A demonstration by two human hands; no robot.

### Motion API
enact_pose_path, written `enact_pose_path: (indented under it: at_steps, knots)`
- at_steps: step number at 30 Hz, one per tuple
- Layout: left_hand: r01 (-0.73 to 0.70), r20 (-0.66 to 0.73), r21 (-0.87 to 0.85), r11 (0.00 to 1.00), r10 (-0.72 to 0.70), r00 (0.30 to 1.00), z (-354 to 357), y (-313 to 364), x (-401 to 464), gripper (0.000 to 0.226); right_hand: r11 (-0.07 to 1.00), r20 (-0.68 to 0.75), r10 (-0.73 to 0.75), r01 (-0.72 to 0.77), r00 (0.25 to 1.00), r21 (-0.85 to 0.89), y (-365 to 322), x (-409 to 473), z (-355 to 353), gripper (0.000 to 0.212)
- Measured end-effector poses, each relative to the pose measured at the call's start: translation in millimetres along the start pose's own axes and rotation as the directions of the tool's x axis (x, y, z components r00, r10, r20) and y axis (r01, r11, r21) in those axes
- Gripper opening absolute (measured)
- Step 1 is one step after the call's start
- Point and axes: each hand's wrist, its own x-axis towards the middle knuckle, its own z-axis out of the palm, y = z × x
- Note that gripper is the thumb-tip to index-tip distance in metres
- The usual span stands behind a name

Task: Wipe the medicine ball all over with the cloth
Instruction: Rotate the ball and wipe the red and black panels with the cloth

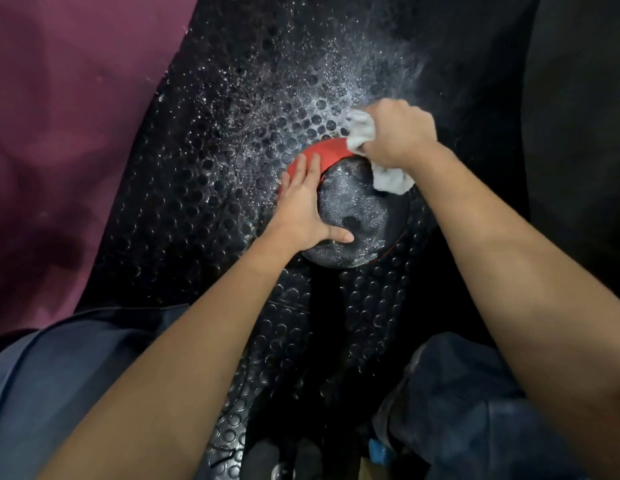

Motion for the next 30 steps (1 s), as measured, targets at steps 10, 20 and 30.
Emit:
enact_pose_path:
  at_steps: [10, 20, 30]
  knots:
    - [-0.019, 0.008, 0.021, 1.000, 0.019, 1.000, 0, 1, -3, 0.142, 0.999, -0.019, 0.041, -0.041, 0.999, 0.029, 1, -8, 7, 0.014]
    - [-0.031, 0.009, 0.042, 0.999, 0.031, 0.999, 3, 5, -5, 0.141, 1.000, -0.041, 0.022, -0.021, 0.999, 0.023, 5, -33, 5, 0.016]
    - [-0.031, 0.010, 0.051, 0.998, 0.030, 0.999, 2, 5, -3, 0.143, 0.994, -0.056, 0.089, -0.086, 0.994, 0.063, 10, -34, 5, 0.016]
